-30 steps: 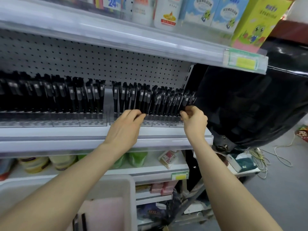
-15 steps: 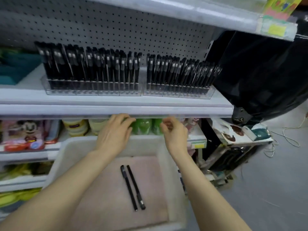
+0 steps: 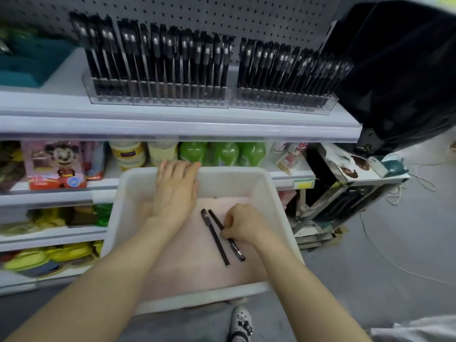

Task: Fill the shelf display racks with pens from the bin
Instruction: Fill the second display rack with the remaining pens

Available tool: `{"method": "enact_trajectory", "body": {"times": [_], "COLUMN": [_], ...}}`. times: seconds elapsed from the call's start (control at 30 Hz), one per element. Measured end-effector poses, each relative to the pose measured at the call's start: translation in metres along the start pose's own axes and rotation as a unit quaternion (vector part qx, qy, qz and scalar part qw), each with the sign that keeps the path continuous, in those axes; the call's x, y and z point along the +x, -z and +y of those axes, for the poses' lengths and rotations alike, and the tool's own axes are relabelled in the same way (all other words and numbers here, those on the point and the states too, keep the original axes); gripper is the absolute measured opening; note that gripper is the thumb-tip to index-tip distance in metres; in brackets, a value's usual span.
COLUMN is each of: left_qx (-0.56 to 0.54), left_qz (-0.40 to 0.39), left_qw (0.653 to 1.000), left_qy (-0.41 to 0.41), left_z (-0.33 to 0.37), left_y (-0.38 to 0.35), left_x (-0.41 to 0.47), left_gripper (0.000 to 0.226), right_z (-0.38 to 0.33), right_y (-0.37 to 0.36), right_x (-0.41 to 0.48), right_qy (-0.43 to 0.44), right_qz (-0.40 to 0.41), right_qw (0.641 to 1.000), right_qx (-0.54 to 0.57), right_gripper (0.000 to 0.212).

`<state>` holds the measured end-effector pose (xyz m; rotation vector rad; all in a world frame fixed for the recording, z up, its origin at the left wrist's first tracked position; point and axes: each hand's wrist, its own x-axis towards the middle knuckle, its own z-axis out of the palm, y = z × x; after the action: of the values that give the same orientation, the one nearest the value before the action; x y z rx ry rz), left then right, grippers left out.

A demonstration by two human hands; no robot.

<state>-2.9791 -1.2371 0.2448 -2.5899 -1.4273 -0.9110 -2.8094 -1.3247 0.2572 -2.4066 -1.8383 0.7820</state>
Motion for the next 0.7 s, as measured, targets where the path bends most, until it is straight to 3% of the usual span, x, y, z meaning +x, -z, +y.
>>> {"method": "enact_trajectory", "body": {"times": [0.13, 0.23, 0.37, 0.47, 0.6, 0.7], "left_qx": [0.017, 0.036, 0.014, 0.005, 0.004, -0.007], "left_qz": [0.003, -0.019, -0.027, -0.04, -0.007, 0.051], "left_qw": [1.0, 0.999, 0.996, 0.987, 0.986, 0.984], "left_qy": [-0.006, -0.015, -0.084, -0.155, -0.166, -0.171], "left_z": [0.002, 0.009, 0.024, 0.028, 0.026, 0.031], "left_y": [-0.002, 0.0, 0.001, 0.0, 0.0, 0.002], "left_x": [0.0, -0.003, -0.001, 0.001, 0.01, 0.024], "left_gripper": [0.051, 0.067, 0.07, 0.057, 0.032, 0.012], "right_z": [-0.002, -0.003, -0.004, -0.003, -0.001, 0.005], "right_y": [0.003, 0.01, 0.015, 0.022, 0.045, 0.069], "right_x": [-0.001, -0.001, 0.0, -0.001, -0.007, -0.009], "right_qy": [0.013, 0.034, 0.07, 0.081, 0.096, 0.084], "right_qz": [0.057, 0.097, 0.137, 0.177, 0.179, 0.202], "right_qw": [0.998, 0.991, 0.973, 0.951, 0.918, 0.862], "right_qx": [-0.002, 0.089, 0.17, 0.24, 0.341, 0.457], "right_gripper": [0.009, 0.008, 0.006, 0.005, 0.01, 0.016]}}
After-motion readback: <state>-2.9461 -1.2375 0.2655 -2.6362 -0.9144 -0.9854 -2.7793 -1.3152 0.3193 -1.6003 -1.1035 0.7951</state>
